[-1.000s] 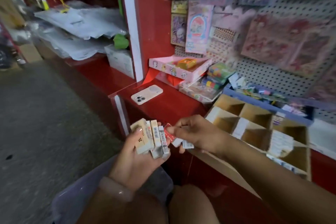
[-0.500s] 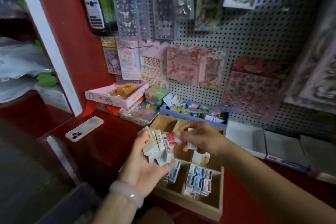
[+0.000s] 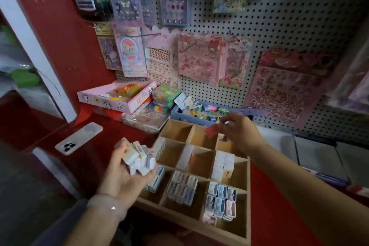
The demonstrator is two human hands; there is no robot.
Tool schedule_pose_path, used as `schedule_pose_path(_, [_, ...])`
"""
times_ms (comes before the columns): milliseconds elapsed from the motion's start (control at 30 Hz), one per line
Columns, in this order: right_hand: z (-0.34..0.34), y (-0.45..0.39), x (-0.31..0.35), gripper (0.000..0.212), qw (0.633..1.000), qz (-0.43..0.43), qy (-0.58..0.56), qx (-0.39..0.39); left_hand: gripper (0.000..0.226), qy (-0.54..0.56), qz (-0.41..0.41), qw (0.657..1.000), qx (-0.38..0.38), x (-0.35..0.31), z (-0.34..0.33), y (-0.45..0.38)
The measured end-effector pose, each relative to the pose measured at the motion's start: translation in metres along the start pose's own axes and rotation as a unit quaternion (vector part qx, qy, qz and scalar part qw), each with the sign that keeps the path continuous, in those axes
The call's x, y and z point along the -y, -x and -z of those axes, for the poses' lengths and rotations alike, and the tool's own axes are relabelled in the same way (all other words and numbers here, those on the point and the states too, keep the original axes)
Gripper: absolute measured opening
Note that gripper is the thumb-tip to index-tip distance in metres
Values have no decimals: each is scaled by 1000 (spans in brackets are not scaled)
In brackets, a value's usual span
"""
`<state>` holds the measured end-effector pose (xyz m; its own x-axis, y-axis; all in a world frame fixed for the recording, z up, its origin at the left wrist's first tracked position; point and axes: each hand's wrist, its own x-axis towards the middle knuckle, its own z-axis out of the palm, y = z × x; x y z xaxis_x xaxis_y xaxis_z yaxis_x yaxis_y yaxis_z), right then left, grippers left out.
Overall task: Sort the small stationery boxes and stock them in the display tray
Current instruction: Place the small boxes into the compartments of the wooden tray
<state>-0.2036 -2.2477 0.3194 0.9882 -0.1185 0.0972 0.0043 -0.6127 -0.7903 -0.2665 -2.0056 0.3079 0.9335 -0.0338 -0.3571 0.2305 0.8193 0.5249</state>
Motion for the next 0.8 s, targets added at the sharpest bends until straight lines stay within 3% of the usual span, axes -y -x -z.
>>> schedule_pose_path(67, [-15,-8,3,17,998,35,41,27,42,2,-18,1000,-25,-14,12,-9])
schedule_pose_path(133, [-35,-14,3,21,979,68,170,90,54,-2,-24,999,-42,-22,21,-13])
schedule_pose_path(200, [-52,-18,-1,23,931,96,320,150,54,-4,-11,998,-57,-24,29,-17])
schedule_pose_path(300, [-62,-22,-12,22,882,100,440,136,53,-1,7,999,-53,-20,35,-24])
schedule_pose_path(400, [-64,-28,-19,18,879,67,456,121,46,8,36,999,-39,-13,35,-32])
schedule_pose_path(567, [-83,-32,-26,21,874,91,453,150,33,12,77,997,-10,1,25,-38])
schedule_pose_path(800, [-96,-28,-38,31,869,120,461,132,34,3,117,993,17,11,18,-38])
